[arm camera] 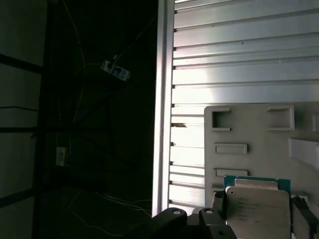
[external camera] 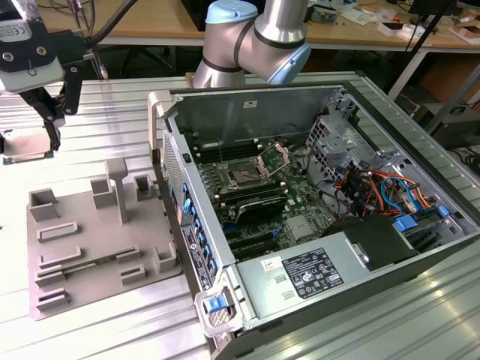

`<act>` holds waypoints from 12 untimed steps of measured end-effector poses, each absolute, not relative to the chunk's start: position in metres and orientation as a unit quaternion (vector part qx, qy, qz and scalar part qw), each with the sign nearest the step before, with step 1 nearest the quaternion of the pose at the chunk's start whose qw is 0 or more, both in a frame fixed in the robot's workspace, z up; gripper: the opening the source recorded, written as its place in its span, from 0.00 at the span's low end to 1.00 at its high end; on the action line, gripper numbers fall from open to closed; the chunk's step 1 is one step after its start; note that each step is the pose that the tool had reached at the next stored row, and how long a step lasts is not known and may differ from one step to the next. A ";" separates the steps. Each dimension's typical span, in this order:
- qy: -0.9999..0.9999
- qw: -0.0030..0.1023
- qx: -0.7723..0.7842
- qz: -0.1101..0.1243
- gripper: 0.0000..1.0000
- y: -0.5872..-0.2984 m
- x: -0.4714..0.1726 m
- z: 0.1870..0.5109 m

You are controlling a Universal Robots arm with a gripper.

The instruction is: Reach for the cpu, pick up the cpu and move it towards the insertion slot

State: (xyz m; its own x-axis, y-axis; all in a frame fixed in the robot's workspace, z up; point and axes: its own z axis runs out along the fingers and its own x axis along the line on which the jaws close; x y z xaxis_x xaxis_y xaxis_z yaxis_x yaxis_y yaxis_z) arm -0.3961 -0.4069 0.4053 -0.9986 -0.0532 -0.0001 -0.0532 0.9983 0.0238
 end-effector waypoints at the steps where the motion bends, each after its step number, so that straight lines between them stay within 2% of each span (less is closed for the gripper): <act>1: -1.000 0.000 0.027 -0.012 0.55 -0.407 -0.396 0.405; 12: -1.000 0.000 0.027 -0.012 0.55 -0.407 -0.385 0.405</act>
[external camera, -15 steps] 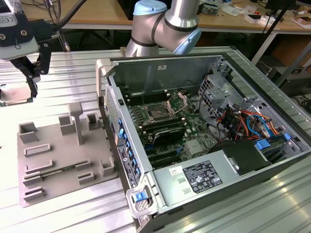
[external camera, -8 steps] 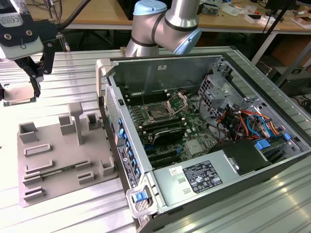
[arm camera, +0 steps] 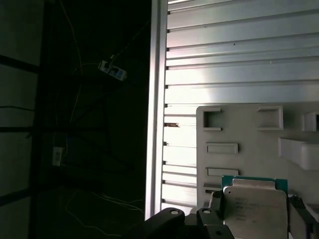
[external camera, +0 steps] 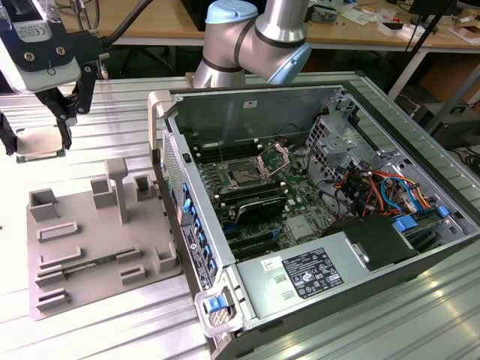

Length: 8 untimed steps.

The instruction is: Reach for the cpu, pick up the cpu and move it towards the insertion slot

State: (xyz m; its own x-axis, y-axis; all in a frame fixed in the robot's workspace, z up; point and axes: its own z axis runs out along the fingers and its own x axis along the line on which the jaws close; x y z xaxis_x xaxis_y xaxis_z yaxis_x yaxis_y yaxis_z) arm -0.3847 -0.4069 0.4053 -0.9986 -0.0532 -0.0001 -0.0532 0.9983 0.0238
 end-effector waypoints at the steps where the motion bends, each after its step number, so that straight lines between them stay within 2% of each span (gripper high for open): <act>1: -1.000 0.000 0.027 -0.012 0.55 -0.407 -0.384 0.405; 8: -1.000 0.000 0.027 -0.012 0.55 -0.407 -0.377 0.405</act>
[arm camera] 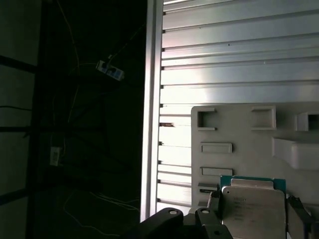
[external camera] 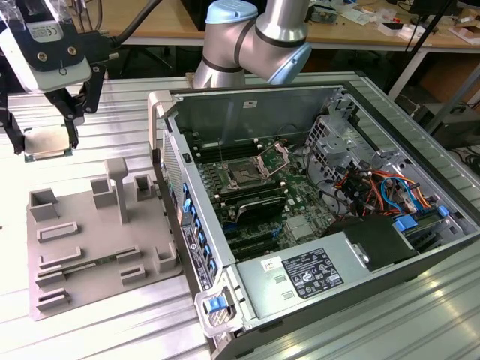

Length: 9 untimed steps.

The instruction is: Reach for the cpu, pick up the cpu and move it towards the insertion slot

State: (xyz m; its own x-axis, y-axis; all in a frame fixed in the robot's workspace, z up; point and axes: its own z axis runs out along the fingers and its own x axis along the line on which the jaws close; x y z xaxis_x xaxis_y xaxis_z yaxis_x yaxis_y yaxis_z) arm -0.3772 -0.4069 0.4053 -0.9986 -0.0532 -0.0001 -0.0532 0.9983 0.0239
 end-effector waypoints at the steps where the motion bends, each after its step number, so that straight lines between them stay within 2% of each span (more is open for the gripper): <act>1: -1.000 0.000 0.027 -0.012 0.55 -0.407 -0.376 0.405; 9: -1.000 0.000 0.027 -0.012 0.55 -0.407 -0.371 0.405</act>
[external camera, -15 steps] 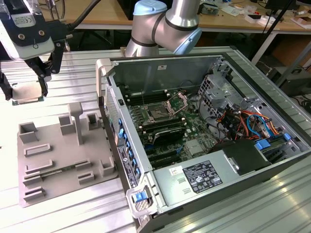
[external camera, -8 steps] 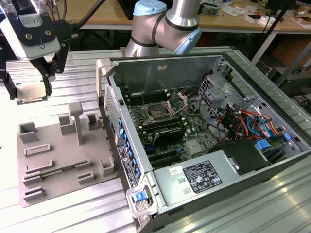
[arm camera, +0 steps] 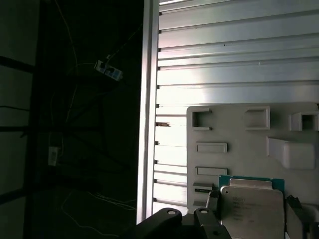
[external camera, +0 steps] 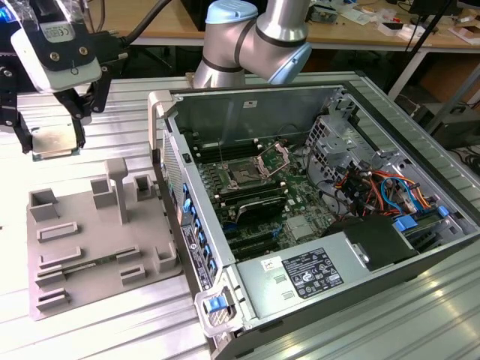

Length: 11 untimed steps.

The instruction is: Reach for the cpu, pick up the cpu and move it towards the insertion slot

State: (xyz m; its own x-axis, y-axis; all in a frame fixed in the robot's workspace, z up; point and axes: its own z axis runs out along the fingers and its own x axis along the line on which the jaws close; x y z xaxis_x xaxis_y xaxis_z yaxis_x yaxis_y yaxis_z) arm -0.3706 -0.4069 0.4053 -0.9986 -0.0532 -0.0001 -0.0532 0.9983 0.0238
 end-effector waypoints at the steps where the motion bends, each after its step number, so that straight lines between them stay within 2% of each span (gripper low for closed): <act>1: -1.000 0.000 0.027 -0.012 0.55 -0.407 -0.370 0.405; 11: -1.000 0.000 0.027 -0.012 0.55 -0.407 -0.361 0.405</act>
State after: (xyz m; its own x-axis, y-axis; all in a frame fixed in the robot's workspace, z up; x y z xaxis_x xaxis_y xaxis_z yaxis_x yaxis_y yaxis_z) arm -0.3614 -0.4069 0.4053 -0.9986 -0.0532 -0.0001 -0.0532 0.9983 0.0239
